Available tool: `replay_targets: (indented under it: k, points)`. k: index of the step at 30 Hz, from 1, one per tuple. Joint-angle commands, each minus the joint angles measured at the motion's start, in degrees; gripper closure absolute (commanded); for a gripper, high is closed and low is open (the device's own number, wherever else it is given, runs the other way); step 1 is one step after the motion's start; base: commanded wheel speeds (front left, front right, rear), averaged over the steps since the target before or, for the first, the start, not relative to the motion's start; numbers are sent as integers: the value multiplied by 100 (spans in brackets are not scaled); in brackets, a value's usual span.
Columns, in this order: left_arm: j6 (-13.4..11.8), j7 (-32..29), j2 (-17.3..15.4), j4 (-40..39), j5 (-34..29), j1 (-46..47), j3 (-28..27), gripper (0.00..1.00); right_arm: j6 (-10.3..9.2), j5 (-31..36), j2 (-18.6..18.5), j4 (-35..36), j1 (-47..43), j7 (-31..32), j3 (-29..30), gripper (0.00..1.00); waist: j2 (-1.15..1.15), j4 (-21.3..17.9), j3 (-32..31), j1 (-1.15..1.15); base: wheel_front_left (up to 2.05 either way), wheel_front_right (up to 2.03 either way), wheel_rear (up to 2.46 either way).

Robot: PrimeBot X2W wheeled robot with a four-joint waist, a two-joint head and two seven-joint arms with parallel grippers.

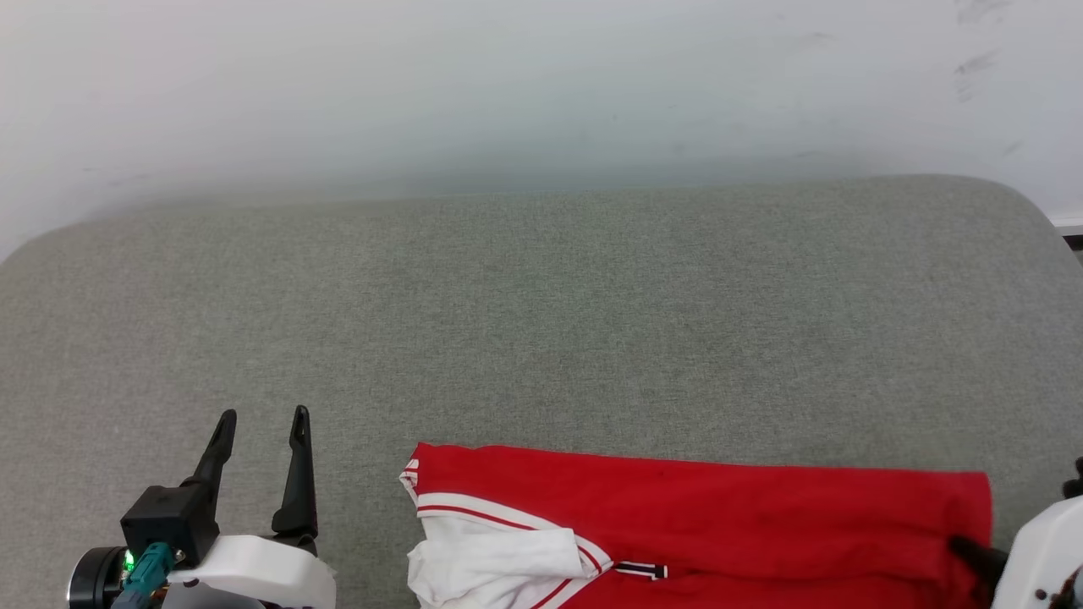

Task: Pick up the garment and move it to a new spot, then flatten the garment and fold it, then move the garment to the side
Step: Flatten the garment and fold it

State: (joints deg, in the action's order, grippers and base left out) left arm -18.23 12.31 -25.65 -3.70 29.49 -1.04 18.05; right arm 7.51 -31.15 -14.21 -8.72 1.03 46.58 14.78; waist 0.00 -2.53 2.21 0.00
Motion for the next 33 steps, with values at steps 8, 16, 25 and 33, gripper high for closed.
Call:
replay_targets:
  k: [8, 16, 25, 33]
  points:
    - [-5, 52, 19, 56, 12, -51, 37, 0, -5, -1440, 869, 428, 8, 739, -68, 100, 0, 115, -90, 0, 0, 0, 0]
    - [34, 39, 95, 94, 5, 32, 161, 0, -4, -3144, 1130, 567, -8, 1207, -531, 100, 0, 401, -160, 0, 0, 0, 0]
    - [88, 21, 160, 124, -22, 193, 278, 0, -4, -4391, 1138, 304, 330, 490, -2067, 100, 0, 740, -25, 0, 0, 0, 0]
    - [151, 76, 286, 189, -57, 479, 361, 0, -4, -4659, 1135, 0, 963, -289, -3346, 100, 0, 983, 338, 0, 0, 0, 0]
